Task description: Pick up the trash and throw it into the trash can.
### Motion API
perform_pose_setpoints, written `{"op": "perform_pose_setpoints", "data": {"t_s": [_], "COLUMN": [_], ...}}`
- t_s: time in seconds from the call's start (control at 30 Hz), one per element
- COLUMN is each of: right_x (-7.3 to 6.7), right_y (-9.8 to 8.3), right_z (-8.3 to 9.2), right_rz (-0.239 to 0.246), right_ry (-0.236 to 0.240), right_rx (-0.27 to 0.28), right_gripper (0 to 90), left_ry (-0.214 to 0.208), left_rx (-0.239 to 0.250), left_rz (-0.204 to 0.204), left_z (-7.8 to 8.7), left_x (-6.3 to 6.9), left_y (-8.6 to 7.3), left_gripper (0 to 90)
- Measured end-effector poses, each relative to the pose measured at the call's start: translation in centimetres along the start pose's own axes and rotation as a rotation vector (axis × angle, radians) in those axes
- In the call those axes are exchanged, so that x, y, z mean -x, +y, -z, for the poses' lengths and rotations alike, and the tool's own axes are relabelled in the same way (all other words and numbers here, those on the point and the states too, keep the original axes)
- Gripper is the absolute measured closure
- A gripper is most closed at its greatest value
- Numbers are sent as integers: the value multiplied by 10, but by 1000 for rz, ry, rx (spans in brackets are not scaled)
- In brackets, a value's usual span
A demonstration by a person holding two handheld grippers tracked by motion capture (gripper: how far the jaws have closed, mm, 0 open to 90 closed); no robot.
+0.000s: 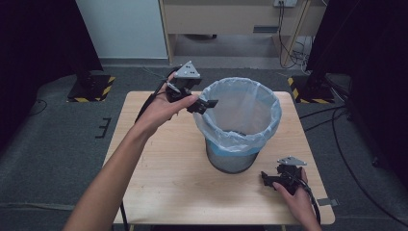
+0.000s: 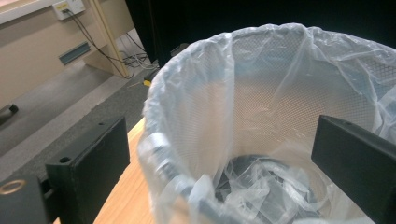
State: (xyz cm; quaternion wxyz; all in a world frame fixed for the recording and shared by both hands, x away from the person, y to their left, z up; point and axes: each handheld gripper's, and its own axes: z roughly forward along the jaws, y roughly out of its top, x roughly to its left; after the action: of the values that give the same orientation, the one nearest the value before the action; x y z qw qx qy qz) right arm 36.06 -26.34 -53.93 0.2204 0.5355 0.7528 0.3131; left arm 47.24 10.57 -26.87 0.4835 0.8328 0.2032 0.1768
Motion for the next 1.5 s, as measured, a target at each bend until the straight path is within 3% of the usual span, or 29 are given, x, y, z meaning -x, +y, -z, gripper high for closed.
{"op": "perform_pose_setpoints", "data": {"t_s": [0.73, 0.9, 1.1, 1.43, 1.5], "right_x": [0, 0, 0, 0, 0], "right_y": [0, 0, 0, 0, 0], "right_z": [0, 0, 0, 0, 0], "right_rz": [-1, 0, -1, -2, -2], "right_ry": [1, 1, 1, 1, 1], "right_rx": [0, 0, -2, -4, -4], "right_gripper": [3, 3, 3, 3, 3], "left_ry": [58, 91, 97, 128, 116], "left_rx": [13, -8, -22, -76, -77], "left_rz": [60, 67, 114, 135, 142], "left_z": [25, 30, 34, 26, 24], "left_x": [-22, -28, -39, -46, -46], "left_y": [-18, -31, -54, -81, -89], "left_gripper": [31, 33, 34, 32, 29]}}
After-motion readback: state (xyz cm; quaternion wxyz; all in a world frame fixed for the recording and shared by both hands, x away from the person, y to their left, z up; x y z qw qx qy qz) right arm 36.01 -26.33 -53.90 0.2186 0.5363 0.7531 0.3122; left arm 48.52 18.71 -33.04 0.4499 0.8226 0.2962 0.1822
